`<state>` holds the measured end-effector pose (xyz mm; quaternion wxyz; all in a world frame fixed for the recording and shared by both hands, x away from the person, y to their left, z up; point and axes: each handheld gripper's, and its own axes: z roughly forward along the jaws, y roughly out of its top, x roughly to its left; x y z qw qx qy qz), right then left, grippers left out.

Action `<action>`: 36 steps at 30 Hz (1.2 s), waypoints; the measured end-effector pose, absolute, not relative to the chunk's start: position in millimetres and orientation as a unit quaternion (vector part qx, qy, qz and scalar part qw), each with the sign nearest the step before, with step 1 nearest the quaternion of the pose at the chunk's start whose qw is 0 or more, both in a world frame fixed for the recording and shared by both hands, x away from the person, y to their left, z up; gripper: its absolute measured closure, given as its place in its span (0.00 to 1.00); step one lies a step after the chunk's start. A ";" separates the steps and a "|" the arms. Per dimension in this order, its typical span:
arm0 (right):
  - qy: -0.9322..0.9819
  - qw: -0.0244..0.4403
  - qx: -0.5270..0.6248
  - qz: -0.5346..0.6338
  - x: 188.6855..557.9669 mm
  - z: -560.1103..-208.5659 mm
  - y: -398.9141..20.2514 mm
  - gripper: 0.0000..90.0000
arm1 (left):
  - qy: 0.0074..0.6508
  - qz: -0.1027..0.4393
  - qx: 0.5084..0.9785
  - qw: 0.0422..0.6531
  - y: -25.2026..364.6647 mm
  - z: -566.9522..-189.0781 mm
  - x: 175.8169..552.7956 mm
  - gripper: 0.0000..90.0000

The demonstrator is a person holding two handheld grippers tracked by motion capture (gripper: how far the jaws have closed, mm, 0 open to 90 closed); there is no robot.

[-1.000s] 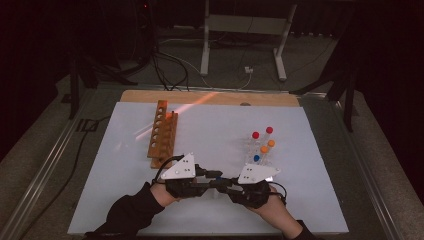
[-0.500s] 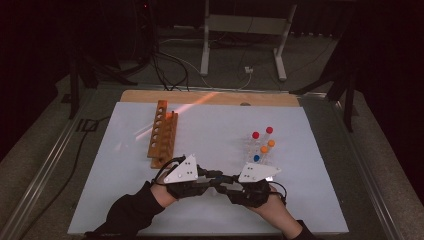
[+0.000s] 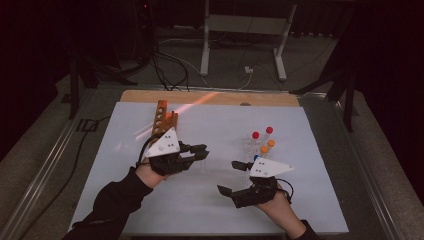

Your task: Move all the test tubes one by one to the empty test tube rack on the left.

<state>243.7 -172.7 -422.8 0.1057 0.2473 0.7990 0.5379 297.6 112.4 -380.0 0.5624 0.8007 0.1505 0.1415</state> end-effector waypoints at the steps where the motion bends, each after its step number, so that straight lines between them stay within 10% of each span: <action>1: 0.795 0.108 0.248 0.543 243.5 -422.1 -173.7 0.10 | 0.155 0.148 0.800 0.560 115.1 -377.7 300.7 0.87; 36: 0.778 0.148 0.227 0.567 237.8 -412.8 -183.7 0.00 | 0.292 0.240 0.747 0.546 191.8 -355.0 407.1 0.87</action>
